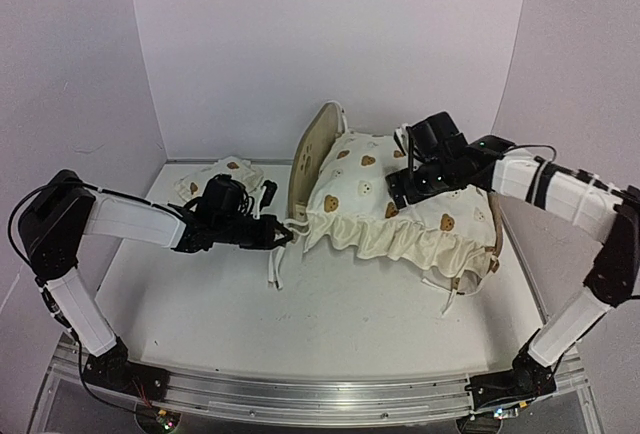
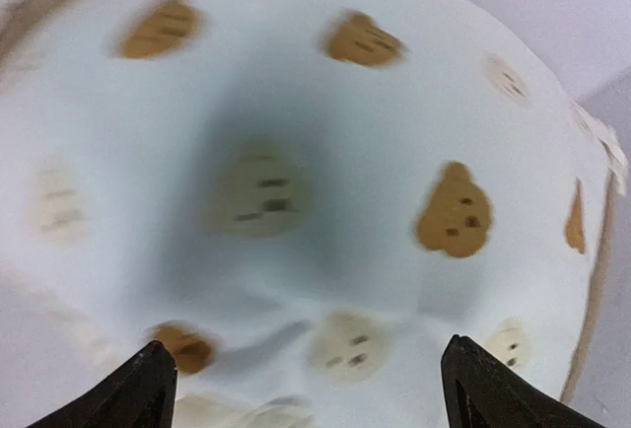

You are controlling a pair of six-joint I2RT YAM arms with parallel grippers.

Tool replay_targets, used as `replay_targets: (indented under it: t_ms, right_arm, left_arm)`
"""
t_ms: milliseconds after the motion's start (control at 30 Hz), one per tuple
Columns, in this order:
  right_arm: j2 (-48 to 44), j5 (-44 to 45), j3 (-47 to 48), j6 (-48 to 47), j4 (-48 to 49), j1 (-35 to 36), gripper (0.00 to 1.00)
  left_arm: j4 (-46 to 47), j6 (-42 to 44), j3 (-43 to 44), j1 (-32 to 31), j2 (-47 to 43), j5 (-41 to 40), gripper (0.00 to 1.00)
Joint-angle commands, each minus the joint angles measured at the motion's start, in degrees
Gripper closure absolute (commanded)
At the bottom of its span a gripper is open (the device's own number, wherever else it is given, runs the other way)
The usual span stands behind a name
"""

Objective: Set up the pet bed

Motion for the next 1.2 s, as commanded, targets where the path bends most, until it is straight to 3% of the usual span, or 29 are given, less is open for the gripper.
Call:
replay_targets:
  t_ms: [0, 100, 233, 400, 467, 667, 800, 933, 1167]
  right_arm:
    - [-8.3, -33.3, 0.9, -4.4, 4.3, 4.3, 0.05]
    - [-5.9, -41.6, 1.5, -5.8, 11.2, 5.2, 0.06]
    - [0.8, -49.8, 6.5, -10.0, 14.7, 6.4, 0.16]
    - [9.4, -55.7, 14.0, -15.4, 15.4, 8.3, 0.29]
    - [12.6, -56.2, 16.0, -16.2, 15.4, 8.3, 0.31]
    - [15.4, -54.1, 16.3, -14.8, 16.0, 9.2, 0.34]
    - [16.3, -53.2, 15.5, -14.8, 16.7, 9.8, 0.34]
    - [15.3, -52.0, 14.5, -13.4, 16.7, 9.9, 0.37]
    - [10.1, -52.6, 0.6, -0.6, 29.1, 12.1, 0.39]
  left_arm:
    - [1.4, 3.4, -1.2, 0.3, -4.6, 5.9, 0.91]
    - [1.3, 4.9, -2.0, 0.3, -5.5, 4.7, 0.85]
    - [1.4, 4.3, -3.4, 0.3, -6.7, 2.8, 0.84]
    - [1.3, 4.5, -4.2, 0.3, -8.2, 2.0, 0.91]
    - [1.2, 4.7, -4.8, 0.3, -9.2, 2.6, 0.86]
    - [0.1, 4.9, -6.6, 0.3, -11.1, 0.9, 0.89]
    - [-0.5, 5.4, -6.0, 0.3, -11.1, 0.3, 1.0]
    - [-1.0, 5.7, -4.5, 0.3, -12.3, -0.3, 1.0]
    - [-1.1, 5.8, 3.1, 0.3, -11.7, 1.7, 1.0]
